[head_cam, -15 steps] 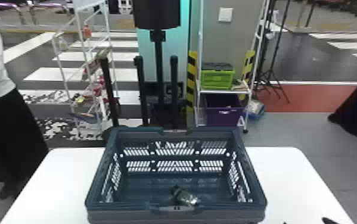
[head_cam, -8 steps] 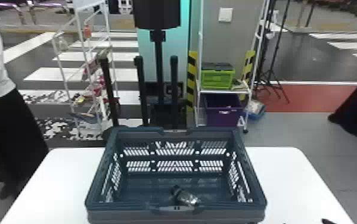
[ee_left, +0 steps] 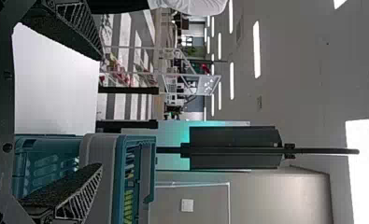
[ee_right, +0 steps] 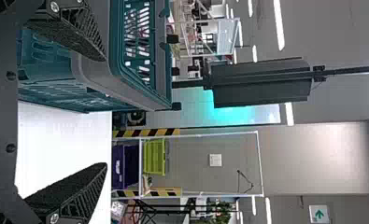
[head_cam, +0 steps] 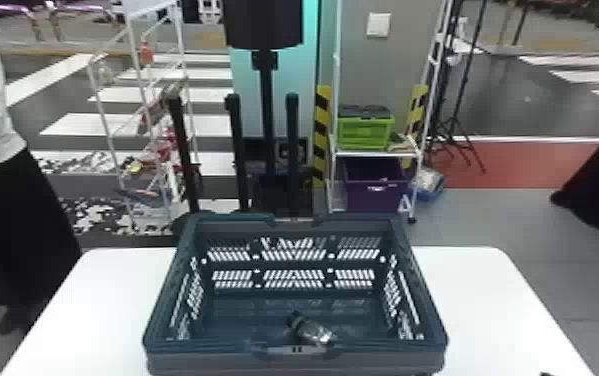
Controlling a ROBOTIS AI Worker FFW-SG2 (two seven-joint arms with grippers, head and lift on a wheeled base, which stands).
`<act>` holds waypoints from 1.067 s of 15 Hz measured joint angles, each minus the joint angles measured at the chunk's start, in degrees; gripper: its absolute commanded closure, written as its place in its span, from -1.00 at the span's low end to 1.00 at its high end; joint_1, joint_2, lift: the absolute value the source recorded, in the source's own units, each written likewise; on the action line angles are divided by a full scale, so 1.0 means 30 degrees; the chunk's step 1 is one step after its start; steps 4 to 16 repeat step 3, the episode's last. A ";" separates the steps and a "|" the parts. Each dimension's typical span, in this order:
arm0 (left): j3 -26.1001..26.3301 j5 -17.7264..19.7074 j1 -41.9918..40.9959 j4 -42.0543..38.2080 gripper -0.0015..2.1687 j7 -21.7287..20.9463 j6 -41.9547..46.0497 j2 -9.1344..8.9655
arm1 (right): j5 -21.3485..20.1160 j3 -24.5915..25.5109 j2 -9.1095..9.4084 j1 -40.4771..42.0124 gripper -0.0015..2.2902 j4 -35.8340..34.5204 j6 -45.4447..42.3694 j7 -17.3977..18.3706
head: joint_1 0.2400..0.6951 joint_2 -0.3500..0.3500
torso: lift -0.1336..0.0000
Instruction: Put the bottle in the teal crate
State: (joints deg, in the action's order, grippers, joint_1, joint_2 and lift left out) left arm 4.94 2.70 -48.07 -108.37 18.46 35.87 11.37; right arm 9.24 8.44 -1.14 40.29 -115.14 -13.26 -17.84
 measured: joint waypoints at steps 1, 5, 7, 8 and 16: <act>-0.0003 0.0004 0.0000 -0.0001 -0.94 0.0000 -0.0005 0.0000 | 0.0010 0.0000 0.0000 0.0039 -0.93 0.0000 -0.0021 0.0000 | 0.14 0.00 | 1.00; -0.0005 0.0006 0.0009 -0.0019 -0.94 0.0000 -0.0100 0.0003 | 0.0020 0.0001 0.0015 0.0171 -0.93 0.0000 -0.0092 0.0000 | 0.14 0.00 | 1.00; -0.0005 0.0006 0.0009 -0.0019 -0.94 0.0000 -0.0100 0.0003 | 0.0020 0.0001 0.0015 0.0171 -0.93 0.0000 -0.0092 0.0000 | 0.14 0.00 | 1.00; -0.0005 0.0006 0.0009 -0.0019 -0.94 0.0000 -0.0100 0.0003 | 0.0020 0.0001 0.0015 0.0171 -0.93 0.0000 -0.0092 0.0000 | 0.14 0.00 | 1.00; -0.0005 0.0006 0.0009 -0.0019 -0.94 0.0000 -0.0100 0.0003 | 0.0020 0.0001 0.0015 0.0171 -0.93 0.0000 -0.0092 0.0000 | 0.14 0.00 | 1.00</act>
